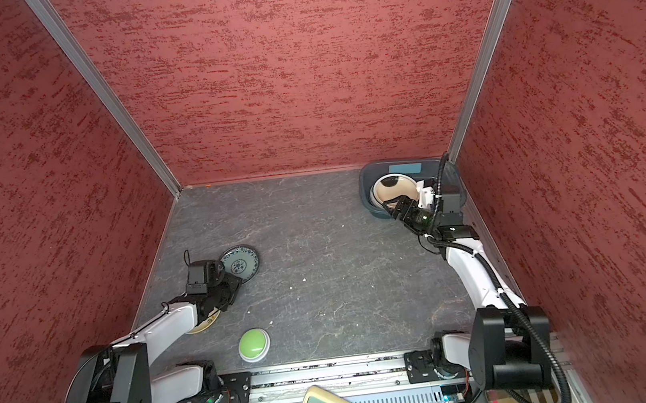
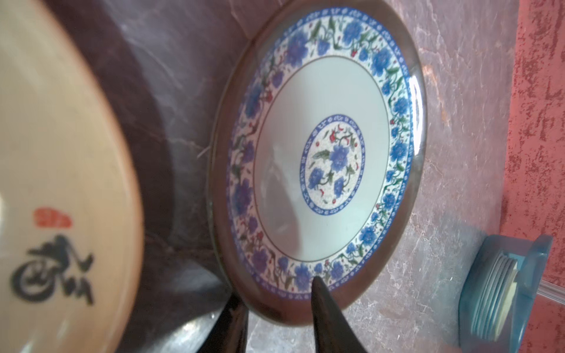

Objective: Place the plates into the plastic bin on the countertop
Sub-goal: 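Close the left gripper on the blue-and-white plate's rim and drag it toward the table centre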

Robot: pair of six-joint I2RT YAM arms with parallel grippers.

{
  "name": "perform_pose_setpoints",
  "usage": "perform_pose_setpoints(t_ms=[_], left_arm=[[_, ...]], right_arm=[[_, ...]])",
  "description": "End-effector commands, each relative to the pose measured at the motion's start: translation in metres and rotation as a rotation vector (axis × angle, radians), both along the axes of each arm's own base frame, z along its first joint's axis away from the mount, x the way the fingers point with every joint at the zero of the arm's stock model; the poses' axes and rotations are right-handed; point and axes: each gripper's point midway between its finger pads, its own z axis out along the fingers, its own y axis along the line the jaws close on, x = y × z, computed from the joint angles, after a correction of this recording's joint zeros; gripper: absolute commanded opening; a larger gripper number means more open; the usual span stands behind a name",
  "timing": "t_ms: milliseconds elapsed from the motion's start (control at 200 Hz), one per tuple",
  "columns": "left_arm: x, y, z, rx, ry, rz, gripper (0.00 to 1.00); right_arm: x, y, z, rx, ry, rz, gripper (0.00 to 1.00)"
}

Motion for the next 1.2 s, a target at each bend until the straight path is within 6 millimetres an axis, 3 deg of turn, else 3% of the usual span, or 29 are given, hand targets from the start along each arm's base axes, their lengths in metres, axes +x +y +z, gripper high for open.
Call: perform_pose_setpoints(t_ms=[0, 220, 461, 696, 807, 1002, 1192], left_arm=[[-0.004, 0.003, -0.01, 0.018, 0.021, 0.001, 0.35], [0.005, 0.0, -0.011, 0.018, 0.017, -0.018, 0.29], [0.014, -0.004, -0.013, 0.002, 0.001, -0.037, 0.14], [0.021, -0.011, -0.011, -0.027, -0.028, -0.058, 0.14], [0.025, -0.016, -0.007, -0.05, -0.046, -0.073, 0.13], [0.036, -0.032, 0.004, -0.101, -0.074, -0.119, 0.0], [0.051, -0.048, 0.025, -0.122, -0.124, -0.163, 0.0]], right_arm=[[0.001, -0.001, 0.011, -0.026, -0.027, -0.007, 0.85], [0.001, 0.002, 0.004, -0.004, -0.006, 0.009, 0.85], [0.004, -0.001, -0.005, -0.01, 0.015, -0.009, 0.85], [0.004, -0.003, -0.01, -0.016, 0.028, -0.014, 0.85], [0.004, -0.002, -0.011, -0.012, 0.033, -0.011, 0.85], [0.004, -0.002, -0.013, -0.009, 0.041, -0.015, 0.85], [0.0, -0.001, -0.016, 0.009, 0.053, -0.018, 0.85]])
